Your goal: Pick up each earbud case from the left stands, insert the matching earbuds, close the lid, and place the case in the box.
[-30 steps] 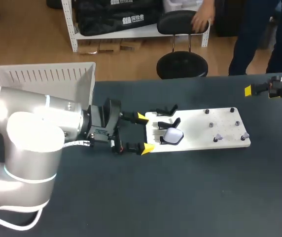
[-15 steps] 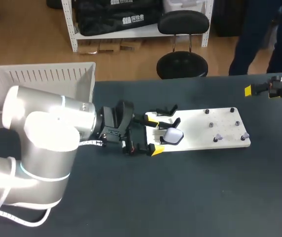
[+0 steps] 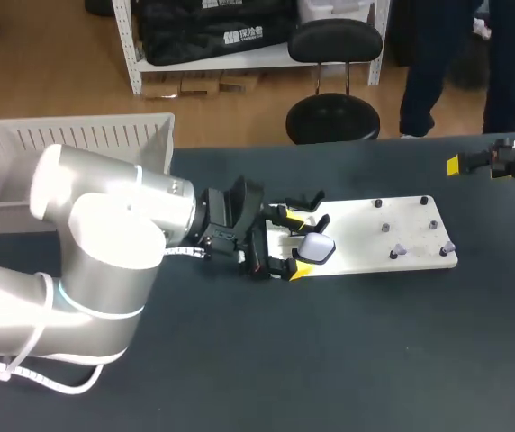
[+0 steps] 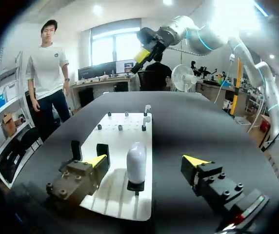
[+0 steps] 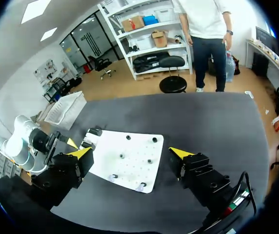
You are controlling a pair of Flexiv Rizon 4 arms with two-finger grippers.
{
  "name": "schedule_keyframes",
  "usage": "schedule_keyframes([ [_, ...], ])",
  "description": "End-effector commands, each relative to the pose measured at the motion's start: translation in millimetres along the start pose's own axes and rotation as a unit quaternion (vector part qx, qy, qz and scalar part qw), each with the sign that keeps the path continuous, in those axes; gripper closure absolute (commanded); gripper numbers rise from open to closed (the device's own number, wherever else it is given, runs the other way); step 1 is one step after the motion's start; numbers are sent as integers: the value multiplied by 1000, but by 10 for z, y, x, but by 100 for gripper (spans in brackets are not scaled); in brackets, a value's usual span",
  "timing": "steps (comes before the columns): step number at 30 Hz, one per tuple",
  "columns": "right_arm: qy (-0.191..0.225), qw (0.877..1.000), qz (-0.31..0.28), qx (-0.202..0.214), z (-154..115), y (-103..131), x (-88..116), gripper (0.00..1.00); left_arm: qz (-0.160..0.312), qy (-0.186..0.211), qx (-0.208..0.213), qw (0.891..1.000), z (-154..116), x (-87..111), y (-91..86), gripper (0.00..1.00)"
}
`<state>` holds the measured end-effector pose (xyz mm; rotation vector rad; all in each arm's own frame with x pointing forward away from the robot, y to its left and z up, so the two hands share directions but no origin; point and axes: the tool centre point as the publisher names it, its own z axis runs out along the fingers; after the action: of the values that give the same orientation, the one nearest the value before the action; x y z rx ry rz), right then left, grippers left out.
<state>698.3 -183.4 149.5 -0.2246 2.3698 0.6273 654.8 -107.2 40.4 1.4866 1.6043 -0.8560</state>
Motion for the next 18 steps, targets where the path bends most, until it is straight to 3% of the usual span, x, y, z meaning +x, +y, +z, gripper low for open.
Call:
schedule_keyframes([
  [1, 0, 1000, 0, 0, 1, -5, -1, 0, -3, 10, 20, 1000, 106, 18, 108, 0],
  [13, 0, 1000, 0, 0, 1, -5, -1, 0, -11, -7, 40, 999, 137, 145, 95, 0],
  [18, 0, 1000, 0, 0, 1, -5, -1, 0, -13, -10, 42, 999, 162, 142, 81, 5],
])
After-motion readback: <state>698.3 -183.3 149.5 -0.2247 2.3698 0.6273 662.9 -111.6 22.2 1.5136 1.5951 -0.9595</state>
